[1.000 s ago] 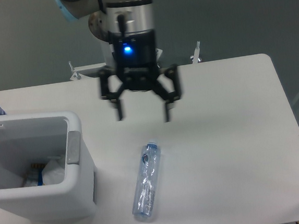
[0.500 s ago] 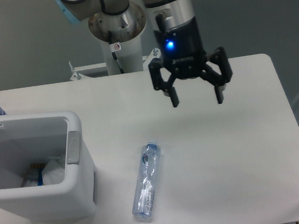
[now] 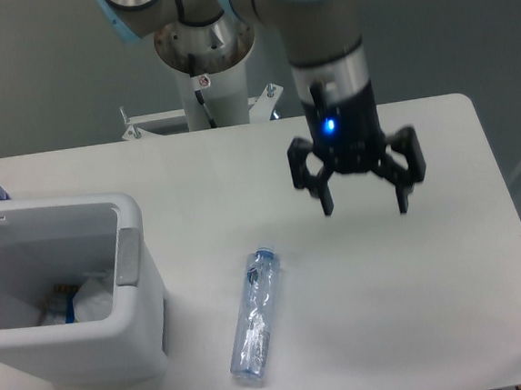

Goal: Place the trash in the trash can
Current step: 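Lower the open gripper over the clear plastic water bottle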

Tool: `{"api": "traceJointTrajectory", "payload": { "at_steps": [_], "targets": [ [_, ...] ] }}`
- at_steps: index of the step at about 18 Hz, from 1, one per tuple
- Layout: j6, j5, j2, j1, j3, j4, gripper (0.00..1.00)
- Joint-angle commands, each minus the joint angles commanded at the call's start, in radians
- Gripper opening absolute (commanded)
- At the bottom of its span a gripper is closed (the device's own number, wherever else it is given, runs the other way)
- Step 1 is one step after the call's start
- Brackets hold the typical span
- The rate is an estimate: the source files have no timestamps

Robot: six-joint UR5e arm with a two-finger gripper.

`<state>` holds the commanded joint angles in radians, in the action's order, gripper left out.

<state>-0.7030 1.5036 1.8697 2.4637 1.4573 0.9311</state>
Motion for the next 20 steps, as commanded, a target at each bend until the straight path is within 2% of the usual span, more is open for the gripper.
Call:
{"api": "traceJointTrajectory", "payload": {
  "at_steps": [3, 5, 8, 10, 13, 16, 20],
  "targets": [
    [0.129, -0.065, 0.045, -0.005, 0.012, -0.003, 1.00],
    [0.154, -0.068, 0.083, -0.028, 0.012, -0.003, 1.00],
    [0.154, -0.075, 0.175, -0.063, 0.002, -0.003, 1.00],
    [0.175, -0.130, 0.221, -0.080, -0.015, -0.002, 1.00],
    [0.221, -0.140, 0.241, -0.080, -0.005, -0.003, 1.00],
    [0.335, -0.135, 0.273, -0.083, -0.018, -0.012, 1.00],
    [0.330, -0.134, 0.305, -0.086, -0.026, -0.061, 1.00]
  ]
}}
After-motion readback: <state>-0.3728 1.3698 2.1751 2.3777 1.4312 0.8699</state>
